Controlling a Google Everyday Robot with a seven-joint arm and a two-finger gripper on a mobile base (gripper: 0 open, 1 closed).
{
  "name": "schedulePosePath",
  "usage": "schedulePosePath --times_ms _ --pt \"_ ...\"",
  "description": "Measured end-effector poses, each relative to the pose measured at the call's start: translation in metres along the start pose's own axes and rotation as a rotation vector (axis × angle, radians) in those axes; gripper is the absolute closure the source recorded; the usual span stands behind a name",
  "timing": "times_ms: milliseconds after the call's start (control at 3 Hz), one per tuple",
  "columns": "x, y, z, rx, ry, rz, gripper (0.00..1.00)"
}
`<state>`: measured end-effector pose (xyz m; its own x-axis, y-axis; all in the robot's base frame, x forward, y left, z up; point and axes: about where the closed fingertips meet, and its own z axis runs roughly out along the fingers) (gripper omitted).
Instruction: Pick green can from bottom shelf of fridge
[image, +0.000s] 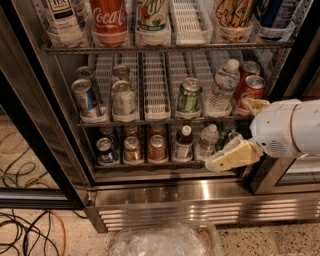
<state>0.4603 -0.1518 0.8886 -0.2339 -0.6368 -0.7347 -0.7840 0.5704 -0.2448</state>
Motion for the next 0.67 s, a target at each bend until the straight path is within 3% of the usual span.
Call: schedulePosePath --times_ms 333,667 --pt "0.008 0.0 0.007 0.016 0.007 0.044 0.0" --pt "0.021 0.004 0.018 0.058 -0.026 0.106 0.0"
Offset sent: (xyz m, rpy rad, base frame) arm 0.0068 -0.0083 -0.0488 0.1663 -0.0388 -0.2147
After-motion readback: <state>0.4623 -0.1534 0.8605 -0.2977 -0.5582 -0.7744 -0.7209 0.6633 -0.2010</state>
